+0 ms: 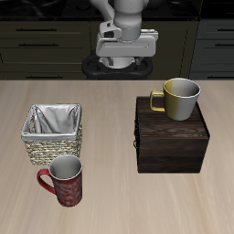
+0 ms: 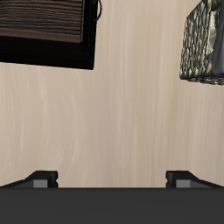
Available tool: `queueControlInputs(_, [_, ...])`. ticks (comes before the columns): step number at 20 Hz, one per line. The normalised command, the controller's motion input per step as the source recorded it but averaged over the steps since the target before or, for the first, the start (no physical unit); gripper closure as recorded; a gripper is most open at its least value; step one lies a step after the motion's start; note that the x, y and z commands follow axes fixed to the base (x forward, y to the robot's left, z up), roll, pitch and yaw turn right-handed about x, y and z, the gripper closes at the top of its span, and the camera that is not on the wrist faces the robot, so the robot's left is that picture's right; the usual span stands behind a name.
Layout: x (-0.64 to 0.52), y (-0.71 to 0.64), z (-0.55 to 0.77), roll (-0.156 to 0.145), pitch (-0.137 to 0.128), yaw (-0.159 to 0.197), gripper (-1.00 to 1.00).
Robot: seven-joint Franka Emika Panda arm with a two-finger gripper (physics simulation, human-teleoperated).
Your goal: Place the red mug in the basket
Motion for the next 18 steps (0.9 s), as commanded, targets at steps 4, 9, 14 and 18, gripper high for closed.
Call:
queueControlInputs(4, [0.08,-0.11,0.09,0.055,0.018,0.04,-1.0])
queueControlInputs(9, [0.22,-0.29,0.06,0.008,0.029,0.031,-1.0])
queueControlInputs(14, [0.19,-0.35,0.04,0.013,0.015,0.043,-1.0])
queueControlInputs(18, [0.2,-0.47,0.08,-0.041,0.004,-0.023,-1.0])
